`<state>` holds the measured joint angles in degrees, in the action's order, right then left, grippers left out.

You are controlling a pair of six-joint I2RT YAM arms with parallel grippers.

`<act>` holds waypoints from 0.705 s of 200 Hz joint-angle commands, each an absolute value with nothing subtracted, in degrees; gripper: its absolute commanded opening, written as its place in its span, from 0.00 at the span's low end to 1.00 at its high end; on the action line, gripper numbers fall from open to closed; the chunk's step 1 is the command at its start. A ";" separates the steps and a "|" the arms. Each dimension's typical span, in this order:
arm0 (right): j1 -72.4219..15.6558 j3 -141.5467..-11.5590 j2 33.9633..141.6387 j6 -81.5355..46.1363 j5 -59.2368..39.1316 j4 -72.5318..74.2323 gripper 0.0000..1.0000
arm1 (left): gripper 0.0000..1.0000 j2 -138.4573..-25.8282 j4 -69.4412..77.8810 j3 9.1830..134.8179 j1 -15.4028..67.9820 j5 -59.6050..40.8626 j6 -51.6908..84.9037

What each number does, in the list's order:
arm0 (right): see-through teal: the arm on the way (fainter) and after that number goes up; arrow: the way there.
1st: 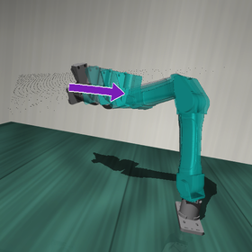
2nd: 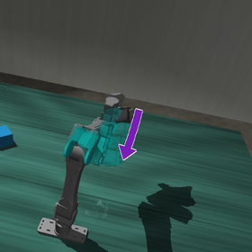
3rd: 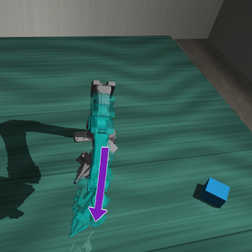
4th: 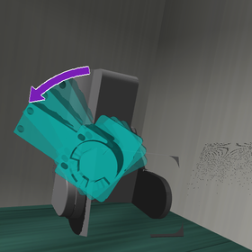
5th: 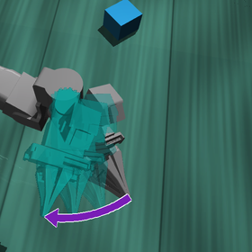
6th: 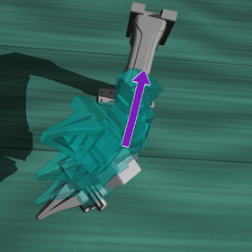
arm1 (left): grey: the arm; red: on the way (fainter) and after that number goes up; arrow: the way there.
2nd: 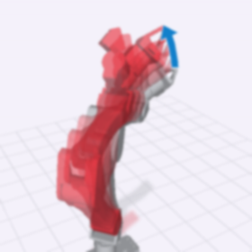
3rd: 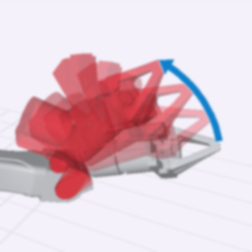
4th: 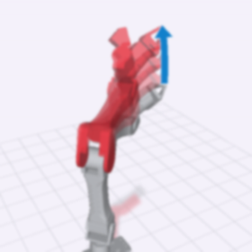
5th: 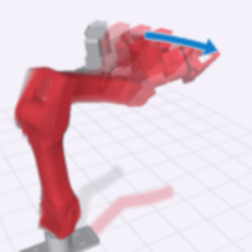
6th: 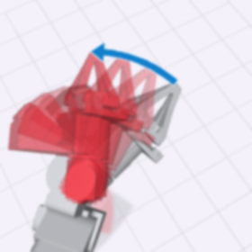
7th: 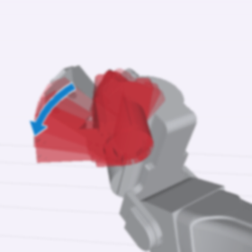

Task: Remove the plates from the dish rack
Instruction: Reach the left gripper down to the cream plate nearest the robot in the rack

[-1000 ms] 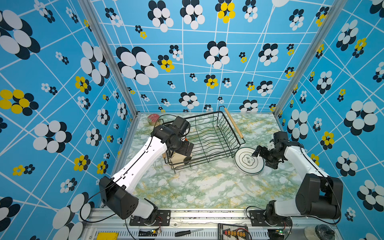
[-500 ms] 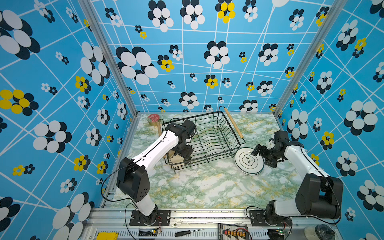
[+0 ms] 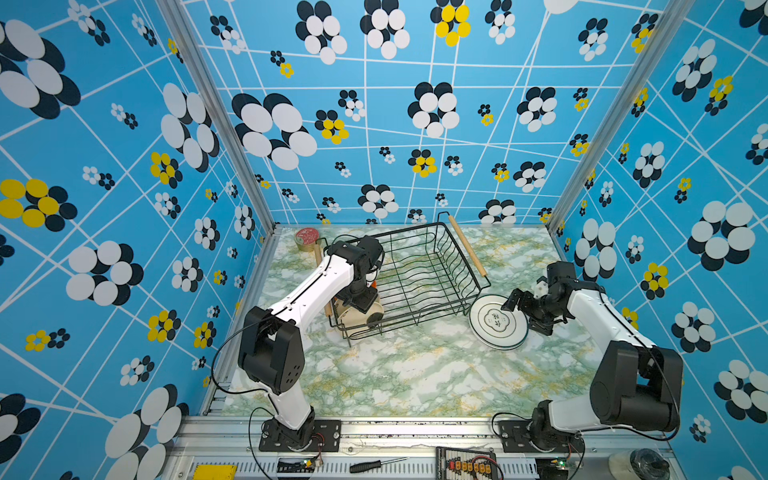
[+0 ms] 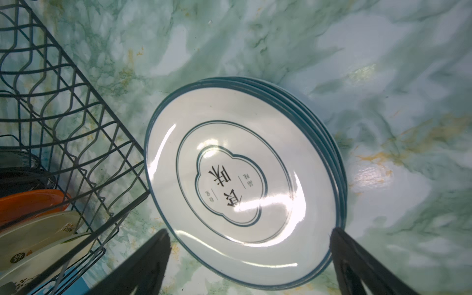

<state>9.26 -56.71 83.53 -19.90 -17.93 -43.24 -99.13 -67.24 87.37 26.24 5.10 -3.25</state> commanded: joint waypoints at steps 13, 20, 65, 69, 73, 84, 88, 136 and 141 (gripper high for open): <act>10.06 -58.53 84.45 -18.37 -19.05 -43.33 0.99 | 0.54 -100.60 -66.10 86.26 25.76 4.05 -4.46; 10.17 -58.54 84.55 -18.32 -19.30 -43.25 0.99 | 0.52 -101.00 -66.33 86.20 25.78 4.68 -4.40; 10.37 -57.93 84.64 -18.30 -20.12 -42.64 0.99 | 0.40 -102.09 -66.31 86.05 25.84 5.43 -4.56; 10.42 -57.89 84.59 -18.31 -20.17 -42.59 0.99 | 0.38 -102.04 -66.24 86.07 25.83 5.49 -4.65; 10.46 -57.86 84.64 -18.35 -20.21 -42.55 0.99 | 0.37 -102.04 -66.21 85.97 25.78 5.74 -4.64; 10.46 -57.63 84.50 -18.29 -20.30 -42.30 0.99 | 0.36 -102.11 -66.14 85.96 25.75 6.23 -4.72; 10.46 -57.53 84.49 -18.29 -20.43 -42.22 0.99 | 0.35 -102.05 -66.11 85.96 25.77 6.27 -4.73; 10.71 -57.28 84.07 -18.34 -21.78 -41.53 0.99 | 0.30 -102.93 -66.38 86.05 25.77 6.06 -4.91; 10.72 -57.30 84.10 -18.35 -21.88 -41.51 0.99 | 0.30 -102.96 -66.37 86.10 25.75 6.06 -4.92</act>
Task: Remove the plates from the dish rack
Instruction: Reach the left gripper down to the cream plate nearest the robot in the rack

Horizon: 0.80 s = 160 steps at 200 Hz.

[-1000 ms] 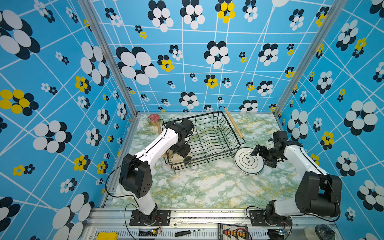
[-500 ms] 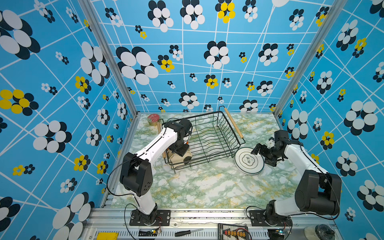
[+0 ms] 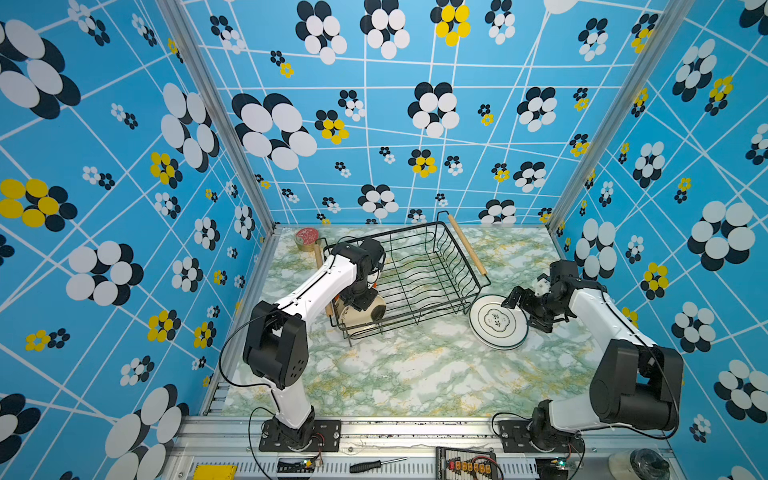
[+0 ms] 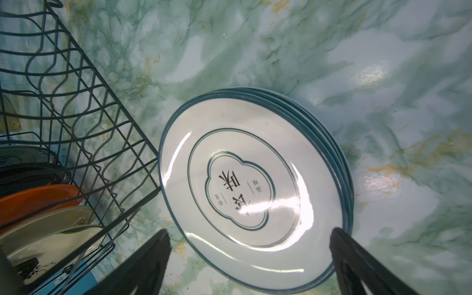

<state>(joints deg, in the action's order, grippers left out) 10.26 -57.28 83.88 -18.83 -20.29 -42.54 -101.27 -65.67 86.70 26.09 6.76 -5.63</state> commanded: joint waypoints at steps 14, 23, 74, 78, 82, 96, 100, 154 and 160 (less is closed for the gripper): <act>10.81 -57.21 83.96 -18.28 -22.14 -41.43 0.99 | 0.28 -103.01 -66.45 86.15 25.83 5.98 -5.01; 10.90 -57.14 84.01 -18.32 -22.14 -41.41 0.99 | 0.28 -102.88 -66.54 86.22 25.88 5.98 -5.01; 11.16 -57.11 84.11 -18.68 -23.71 -40.96 0.99 | 0.23 -102.30 -66.95 86.75 25.93 5.18 -5.00; 11.16 -57.07 84.03 -18.68 -23.73 -40.97 0.99 | 0.22 -102.31 -66.97 86.74 25.93 5.19 -4.98; 11.16 -57.10 84.02 -18.66 -23.81 -40.96 0.99 | 0.22 -102.31 -67.03 86.75 25.93 4.99 -5.01; 11.16 -57.08 83.85 -18.68 -23.81 -41.04 0.99 | 0.21 -102.40 -66.98 86.75 25.92 5.05 -4.93; 11.16 -57.07 83.85 -18.64 -23.82 -41.09 0.99 | 0.20 -102.41 -67.04 86.75 25.93 4.90 -5.00; 11.16 -57.30 83.94 -18.86 -24.58 -40.99 0.99 | 0.13 -102.55 -67.17 86.84 25.86 4.82 -5.09; 11.16 -57.33 83.93 -18.88 -24.60 -41.04 0.99 | 0.12 -102.61 -67.21 86.92 25.88 4.99 -5.02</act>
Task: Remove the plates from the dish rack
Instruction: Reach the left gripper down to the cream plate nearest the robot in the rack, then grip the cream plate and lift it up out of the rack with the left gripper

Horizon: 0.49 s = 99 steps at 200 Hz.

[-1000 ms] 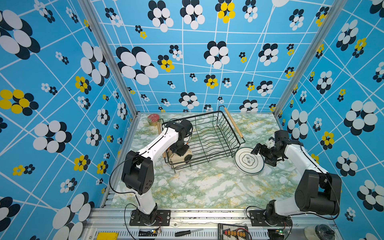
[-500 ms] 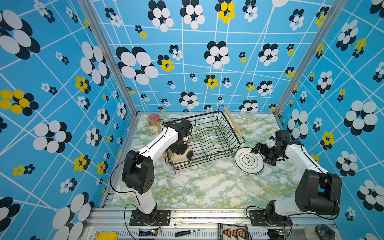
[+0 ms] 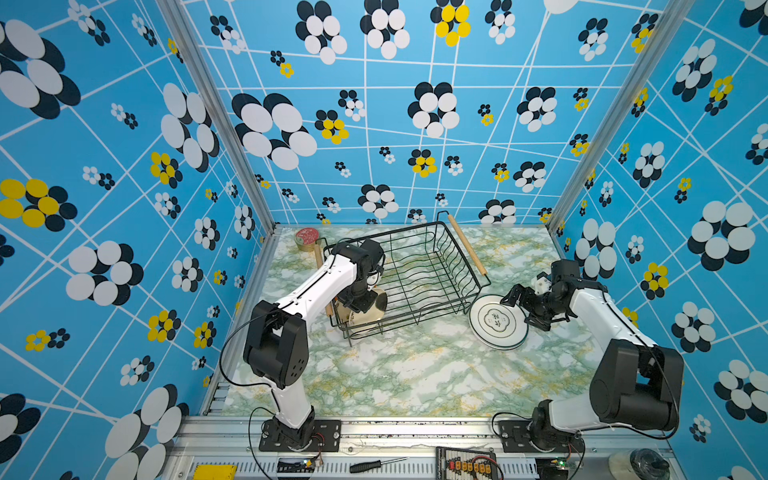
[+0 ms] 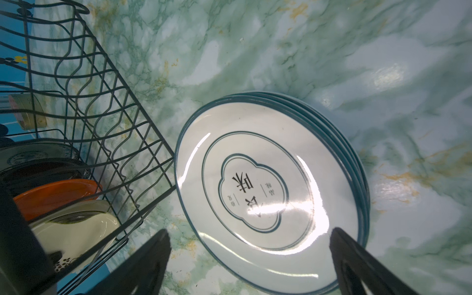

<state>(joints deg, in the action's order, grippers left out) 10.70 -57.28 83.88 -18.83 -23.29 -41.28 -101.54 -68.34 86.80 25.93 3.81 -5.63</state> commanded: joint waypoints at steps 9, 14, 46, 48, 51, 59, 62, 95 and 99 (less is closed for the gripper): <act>11.16 -57.31 83.89 -18.85 -24.61 -40.96 0.99 | 0.12 -102.66 -67.26 86.99 25.84 5.01 -5.01; 11.16 -57.35 83.93 -18.84 -24.69 -40.96 0.99 | 0.10 -102.66 -67.32 87.01 25.84 5.01 -5.01; 11.16 -57.53 84.28 -18.81 -25.03 -40.78 0.99 | 0.06 -102.07 -67.49 87.38 25.84 5.29 -4.92; 11.16 -57.51 84.29 -18.81 -25.02 -40.78 0.99 | 0.06 -102.05 -67.50 87.46 25.84 5.23 -4.90; 11.21 -57.63 84.36 -18.90 -25.05 -40.79 0.99 | 0.05 -101.98 -67.57 87.45 25.84 5.17 -4.88; 11.16 -57.59 84.37 -18.96 -25.20 -40.71 0.99 | 0.03 -101.79 -67.70 87.61 25.84 5.10 -4.92; 11.23 -57.58 84.37 -18.96 -25.20 -40.69 0.99 | 0.02 -101.70 -67.69 87.67 25.84 5.02 -4.88; 11.16 -57.84 84.28 -19.05 -25.43 -40.69 0.99 | 0.00 -101.29 -68.46 88.47 25.92 4.92 -4.75; 11.16 -57.86 84.20 -19.01 -25.48 -40.70 0.99 | 0.00 -101.26 -68.56 88.58 25.86 5.00 -4.64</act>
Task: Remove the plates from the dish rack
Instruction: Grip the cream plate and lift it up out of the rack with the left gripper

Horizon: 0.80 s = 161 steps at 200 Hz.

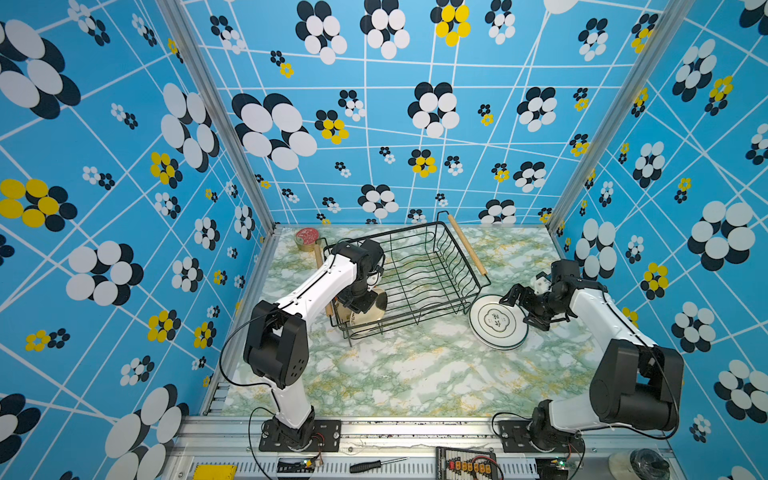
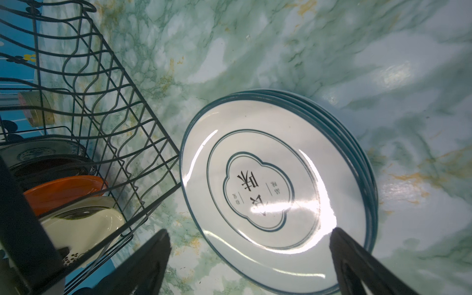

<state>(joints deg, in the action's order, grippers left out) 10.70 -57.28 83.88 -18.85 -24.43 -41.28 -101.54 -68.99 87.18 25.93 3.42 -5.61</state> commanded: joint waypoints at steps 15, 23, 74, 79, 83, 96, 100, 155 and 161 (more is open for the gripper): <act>11.16 -57.98 84.18 -18.94 -25.49 -40.79 0.99 | 0.00 -100.82 -68.69 88.90 25.88 5.01 -4.52; 11.16 -57.98 84.11 -18.99 -25.55 -40.71 0.99 | 0.00 -100.36 -68.70 89.08 25.93 5.10 -4.36; 11.16 -58.32 83.70 -19.39 -26.16 -40.79 0.99 | 0.00 -95.84 -67.60 91.37 25.89 2.39 -3.70; 11.16 -58.38 83.54 -19.46 -26.23 -40.83 0.99 | 0.00 -95.44 -67.56 91.76 25.93 1.92 -3.65; 11.16 -58.45 83.42 -19.50 -26.36 -40.79 0.99 | 0.00 -95.23 -67.49 92.11 25.93 1.62 -3.51; 11.16 -58.67 83.23 -20.01 -26.77 -40.68 0.99 | 0.00 -94.67 -67.41 93.16 25.95 1.03 -3.18; 11.16 -58.77 83.29 -20.14 -26.95 -40.64 0.99 | 0.00 -94.52 -67.41 93.45 25.93 0.82 -3.04; 11.06 -60.39 82.64 -21.47 -27.95 -40.82 0.99 | 0.00 -91.95 -65.19 97.00 26.04 -3.71 0.86; 11.08 -60.71 82.42 -21.71 -27.44 -41.07 0.99 | 0.00 -91.80 -65.08 97.67 26.02 -4.33 2.00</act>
